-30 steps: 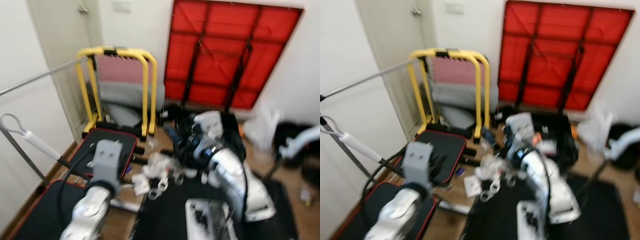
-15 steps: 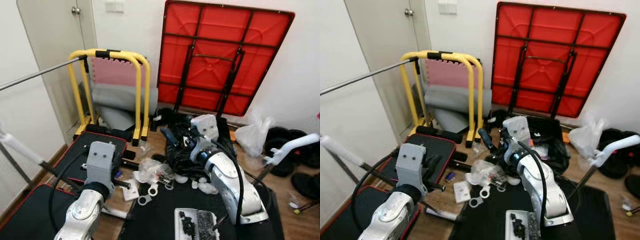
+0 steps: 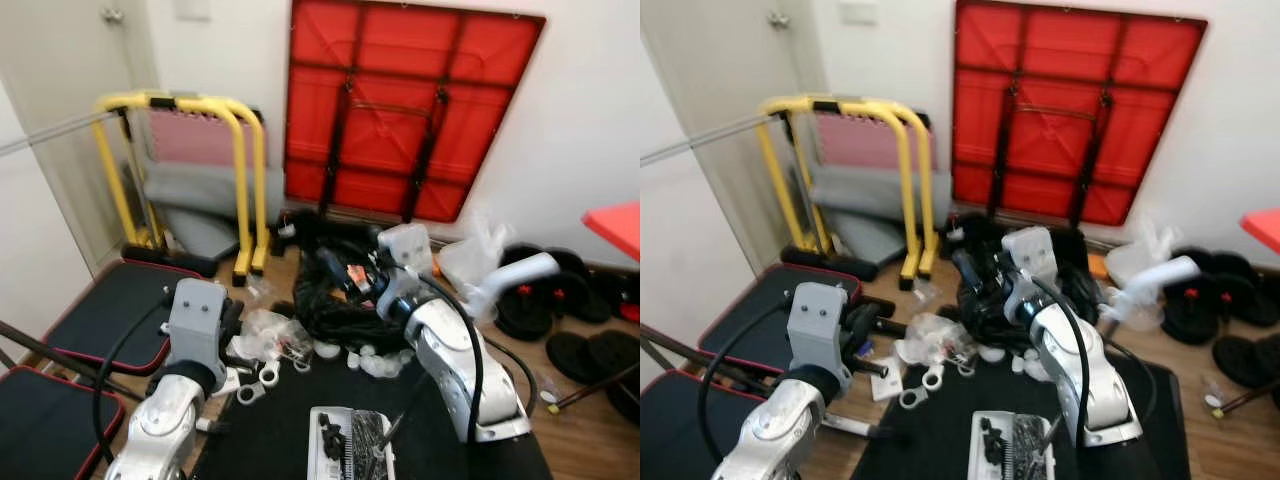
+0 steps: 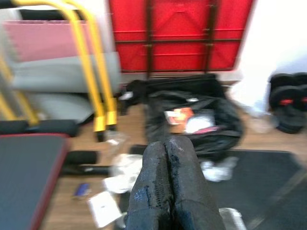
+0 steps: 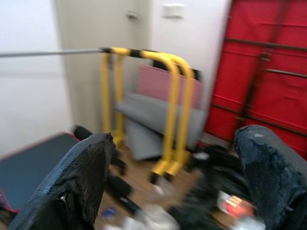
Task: Sweep floor
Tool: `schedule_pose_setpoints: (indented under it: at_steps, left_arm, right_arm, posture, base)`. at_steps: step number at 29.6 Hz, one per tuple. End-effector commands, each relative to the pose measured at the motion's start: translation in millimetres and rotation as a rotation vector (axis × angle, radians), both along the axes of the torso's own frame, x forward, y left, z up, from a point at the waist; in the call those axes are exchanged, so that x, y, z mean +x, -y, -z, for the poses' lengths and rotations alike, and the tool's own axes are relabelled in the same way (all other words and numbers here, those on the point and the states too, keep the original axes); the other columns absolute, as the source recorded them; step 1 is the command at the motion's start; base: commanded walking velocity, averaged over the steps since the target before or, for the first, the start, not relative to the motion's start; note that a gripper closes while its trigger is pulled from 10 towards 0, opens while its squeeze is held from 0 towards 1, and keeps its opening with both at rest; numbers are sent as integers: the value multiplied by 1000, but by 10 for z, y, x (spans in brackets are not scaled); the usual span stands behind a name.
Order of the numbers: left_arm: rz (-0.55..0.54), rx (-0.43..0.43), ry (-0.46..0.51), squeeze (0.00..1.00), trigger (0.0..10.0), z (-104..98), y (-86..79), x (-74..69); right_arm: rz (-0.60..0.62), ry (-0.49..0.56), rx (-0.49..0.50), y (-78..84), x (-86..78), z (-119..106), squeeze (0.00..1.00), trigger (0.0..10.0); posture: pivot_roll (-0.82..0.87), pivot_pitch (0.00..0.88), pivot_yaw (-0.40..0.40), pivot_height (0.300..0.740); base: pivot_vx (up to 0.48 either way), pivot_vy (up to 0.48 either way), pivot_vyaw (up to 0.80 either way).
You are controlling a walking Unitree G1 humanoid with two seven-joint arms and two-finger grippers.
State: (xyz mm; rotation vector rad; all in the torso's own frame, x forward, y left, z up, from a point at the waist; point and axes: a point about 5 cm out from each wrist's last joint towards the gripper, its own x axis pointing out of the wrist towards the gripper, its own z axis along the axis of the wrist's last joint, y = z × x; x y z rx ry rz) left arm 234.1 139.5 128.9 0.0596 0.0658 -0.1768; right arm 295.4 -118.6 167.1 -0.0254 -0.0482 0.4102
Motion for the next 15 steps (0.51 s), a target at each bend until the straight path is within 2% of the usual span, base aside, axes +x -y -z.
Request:
schedule_pose_setpoints:
  at_steps: [1, 3, 15]
  left_arm:
    - [12, 2, 2, 0, 10000, -9, 2, -7]
    - [10, 2, 5, 0, 10000, -16, -3, 0]
    - [-49, -22, 2, 0, 10000, -22, -61, 41]
  right_arm:
    - [7, 9, 4, 2, 13, -27, 0, 10000]
    - [23, 10, 4, 16, 26, -33, 0, 10000]
    - [53, 21, -16, 34, 54, -51, 0, 10000]
  posture:
    - [-58, 0, -78, 740]
    - [-59, 0, -78, 740]
    - [-60, 0, -80, 740]
  base:
    - [0, -368, 0]
    - [0, -341, 0]
    - [0, 0, 0]
